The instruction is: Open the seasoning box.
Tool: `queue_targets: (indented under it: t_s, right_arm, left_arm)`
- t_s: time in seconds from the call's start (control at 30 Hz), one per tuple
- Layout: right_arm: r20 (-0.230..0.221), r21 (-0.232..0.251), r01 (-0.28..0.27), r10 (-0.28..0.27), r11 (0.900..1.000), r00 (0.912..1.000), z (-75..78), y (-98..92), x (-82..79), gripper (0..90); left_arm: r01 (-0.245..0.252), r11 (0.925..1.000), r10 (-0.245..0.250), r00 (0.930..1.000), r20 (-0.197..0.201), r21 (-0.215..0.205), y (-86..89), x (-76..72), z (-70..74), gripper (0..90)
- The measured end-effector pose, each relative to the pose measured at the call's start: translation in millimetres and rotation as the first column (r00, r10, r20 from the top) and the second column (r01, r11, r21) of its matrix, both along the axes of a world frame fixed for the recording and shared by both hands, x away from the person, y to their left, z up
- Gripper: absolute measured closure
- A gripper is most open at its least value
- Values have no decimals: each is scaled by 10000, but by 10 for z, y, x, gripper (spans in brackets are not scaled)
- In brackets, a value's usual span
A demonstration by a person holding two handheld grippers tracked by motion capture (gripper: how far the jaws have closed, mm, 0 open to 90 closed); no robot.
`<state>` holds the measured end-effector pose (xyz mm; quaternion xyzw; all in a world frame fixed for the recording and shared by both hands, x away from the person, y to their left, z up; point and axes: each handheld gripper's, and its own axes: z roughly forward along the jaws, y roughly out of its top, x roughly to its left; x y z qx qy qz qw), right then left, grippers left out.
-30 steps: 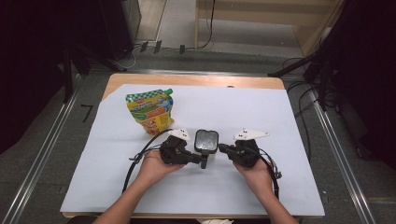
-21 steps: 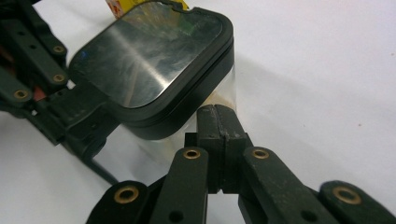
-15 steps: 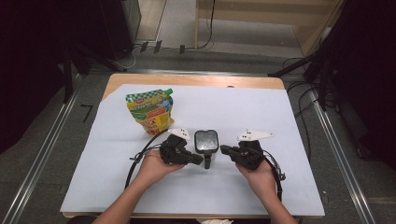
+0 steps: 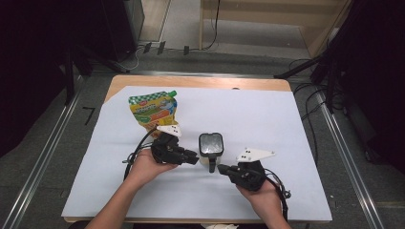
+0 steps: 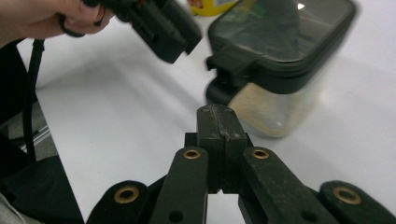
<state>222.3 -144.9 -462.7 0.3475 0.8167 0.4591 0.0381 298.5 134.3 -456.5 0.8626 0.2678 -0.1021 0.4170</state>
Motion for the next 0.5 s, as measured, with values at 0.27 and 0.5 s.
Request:
queue_targets:
  t_s: [0.27, 0.5]
  right_arm:
    - [-143, -149, -435, 433, 9989, 9990, -122, 231, -11, 900]
    - [-253, -258, -559, 553, 9981, 9982, -216, 394, -2, 900]
  left_arm:
    - [-298, 9995, 295, 9992, 274, 106, 64, 41, -17, 505]
    - [-270, 9996, 270, 9993, 272, -15, 70, 49, -28, 461]
